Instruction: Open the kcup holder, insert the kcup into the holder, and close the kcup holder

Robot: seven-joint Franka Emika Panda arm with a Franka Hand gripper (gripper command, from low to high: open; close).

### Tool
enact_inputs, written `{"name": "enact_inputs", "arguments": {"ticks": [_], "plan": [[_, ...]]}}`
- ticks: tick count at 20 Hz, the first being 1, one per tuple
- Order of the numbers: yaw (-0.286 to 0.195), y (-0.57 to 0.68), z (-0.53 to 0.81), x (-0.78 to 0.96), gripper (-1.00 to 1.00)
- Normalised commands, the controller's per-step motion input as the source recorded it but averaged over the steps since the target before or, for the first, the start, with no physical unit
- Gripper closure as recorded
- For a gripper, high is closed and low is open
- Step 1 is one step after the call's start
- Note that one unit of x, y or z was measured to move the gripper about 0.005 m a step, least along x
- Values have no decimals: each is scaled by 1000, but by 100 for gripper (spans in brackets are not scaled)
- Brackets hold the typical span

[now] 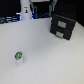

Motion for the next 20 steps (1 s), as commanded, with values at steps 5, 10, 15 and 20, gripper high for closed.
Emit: {"name": "enact_inputs", "arguments": {"ticks": [5, 10, 15, 20], "plan": [[-226, 619, 7, -224, -100], [-228, 641, 4, -216, -100], [-208, 669, 7, -245, -100], [-192, 691, 4, -259, -100]]}}
